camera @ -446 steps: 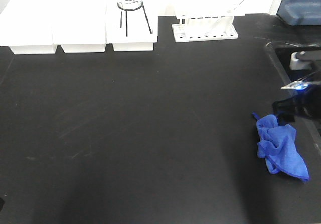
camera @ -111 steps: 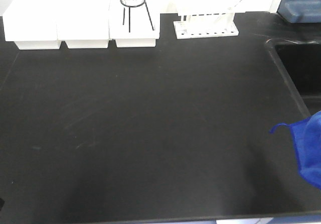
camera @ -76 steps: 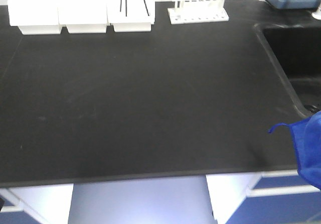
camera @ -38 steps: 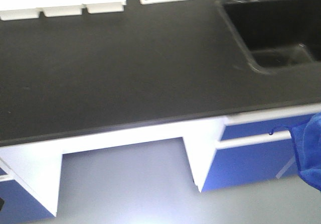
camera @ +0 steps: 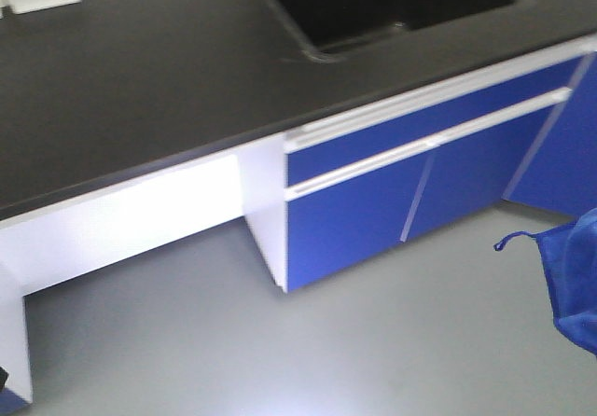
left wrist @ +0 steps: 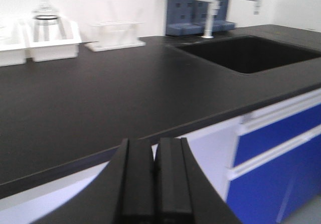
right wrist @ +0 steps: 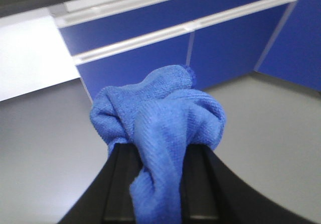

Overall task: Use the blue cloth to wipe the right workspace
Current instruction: 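Drive the base to the other black bench holding the cloth in the right gripper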

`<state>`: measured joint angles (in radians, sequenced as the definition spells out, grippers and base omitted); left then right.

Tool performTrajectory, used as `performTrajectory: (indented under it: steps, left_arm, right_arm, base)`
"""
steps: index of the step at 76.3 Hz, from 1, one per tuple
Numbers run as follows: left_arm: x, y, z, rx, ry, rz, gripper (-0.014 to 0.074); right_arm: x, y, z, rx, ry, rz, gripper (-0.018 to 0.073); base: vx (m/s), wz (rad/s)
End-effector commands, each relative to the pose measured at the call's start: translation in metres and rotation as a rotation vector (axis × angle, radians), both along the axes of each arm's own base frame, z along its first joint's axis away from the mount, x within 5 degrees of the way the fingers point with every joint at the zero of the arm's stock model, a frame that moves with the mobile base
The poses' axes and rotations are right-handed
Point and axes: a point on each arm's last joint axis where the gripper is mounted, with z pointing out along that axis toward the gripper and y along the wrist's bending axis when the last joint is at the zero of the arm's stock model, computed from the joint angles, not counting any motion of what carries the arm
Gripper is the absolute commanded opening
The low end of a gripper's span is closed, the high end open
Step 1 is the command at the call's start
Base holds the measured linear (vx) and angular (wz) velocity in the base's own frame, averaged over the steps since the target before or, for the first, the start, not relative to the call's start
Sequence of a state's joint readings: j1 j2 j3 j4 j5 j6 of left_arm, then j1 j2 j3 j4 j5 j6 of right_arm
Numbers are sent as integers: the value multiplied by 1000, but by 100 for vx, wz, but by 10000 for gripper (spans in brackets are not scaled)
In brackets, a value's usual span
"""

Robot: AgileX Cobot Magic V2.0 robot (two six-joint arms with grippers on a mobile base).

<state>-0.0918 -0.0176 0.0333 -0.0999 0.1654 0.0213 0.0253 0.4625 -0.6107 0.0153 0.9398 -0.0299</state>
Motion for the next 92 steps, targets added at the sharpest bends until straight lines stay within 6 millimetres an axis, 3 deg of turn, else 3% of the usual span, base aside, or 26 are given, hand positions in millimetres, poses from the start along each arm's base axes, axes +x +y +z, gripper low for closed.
performTrajectory:
  steps: [1,52,92]
  left_arm:
    - [-1,1,17,-14,-125,9,-6]
    - [-1,1,17,-14,-125,9,-6]
    - [-1,1,17,-14,-125,9,-6]
  right_arm:
    - [4,0,13,-10,-84,4,-4]
    - [4,0,12,-10,-77,4,-4]
    - [4,0,12,-10,-77,4,-4]
  base:
    - [-26,-64]
    - [-21,-82]
    - [-15,-60]
